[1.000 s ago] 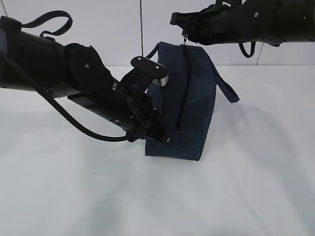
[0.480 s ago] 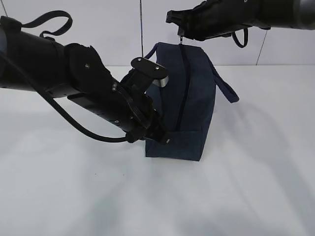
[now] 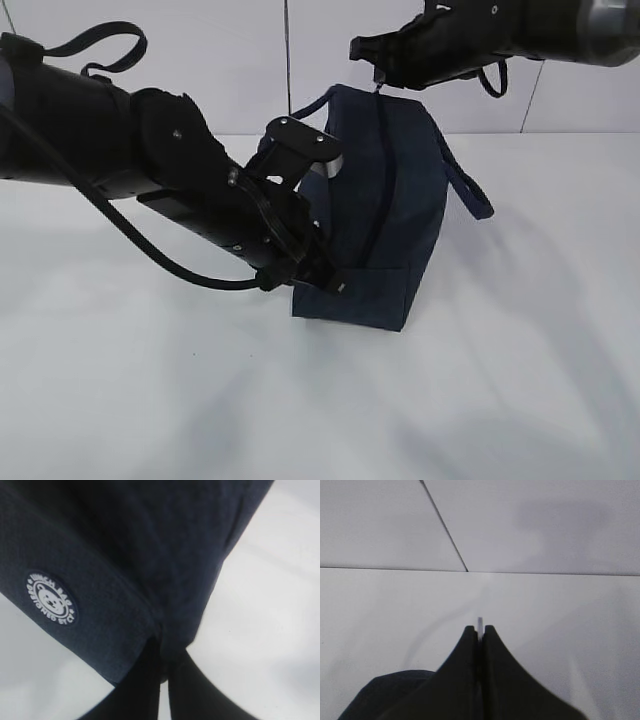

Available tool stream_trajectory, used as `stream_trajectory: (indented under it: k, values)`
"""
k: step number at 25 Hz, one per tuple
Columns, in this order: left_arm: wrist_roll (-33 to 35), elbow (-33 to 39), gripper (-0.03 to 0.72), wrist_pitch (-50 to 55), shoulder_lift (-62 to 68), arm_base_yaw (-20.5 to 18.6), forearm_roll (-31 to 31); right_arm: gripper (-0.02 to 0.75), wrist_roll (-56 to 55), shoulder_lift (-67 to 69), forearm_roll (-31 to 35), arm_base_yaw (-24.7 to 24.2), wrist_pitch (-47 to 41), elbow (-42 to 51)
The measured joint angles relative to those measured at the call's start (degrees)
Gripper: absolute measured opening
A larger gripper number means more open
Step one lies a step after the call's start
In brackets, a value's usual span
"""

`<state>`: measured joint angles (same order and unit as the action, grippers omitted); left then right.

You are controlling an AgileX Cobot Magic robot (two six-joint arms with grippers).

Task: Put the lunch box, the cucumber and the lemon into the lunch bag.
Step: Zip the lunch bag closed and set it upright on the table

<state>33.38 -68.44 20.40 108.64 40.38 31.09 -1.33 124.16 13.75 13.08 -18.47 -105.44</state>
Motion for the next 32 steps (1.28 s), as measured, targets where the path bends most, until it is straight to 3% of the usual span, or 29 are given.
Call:
stream_trajectory:
  k: [15,23,28,32]
  values:
    - [0.0,-0.1,0.003,3.1,-0.6,0.0,1.4,0.018,0.0,2.6,0.0,-0.4,-1.8,-1.2]
    - [-4.0,0.0,0.191,8.9,-9.8,-1.1,2.2,0.018,0.7,1.2,0.0,-0.4,-3.7,-1.3]
    - [-9.9,-0.3,0.249,11.9,-13.4,-2.9,2.0,0.018,0.9,1.2,0.0,-0.4,-4.0,-1.5]
    - [-13.9,-4.9,0.315,15.3,-13.6,-4.0,1.8,0.017,0.9,1.2,0.0,-0.4,-4.2,-1.5]
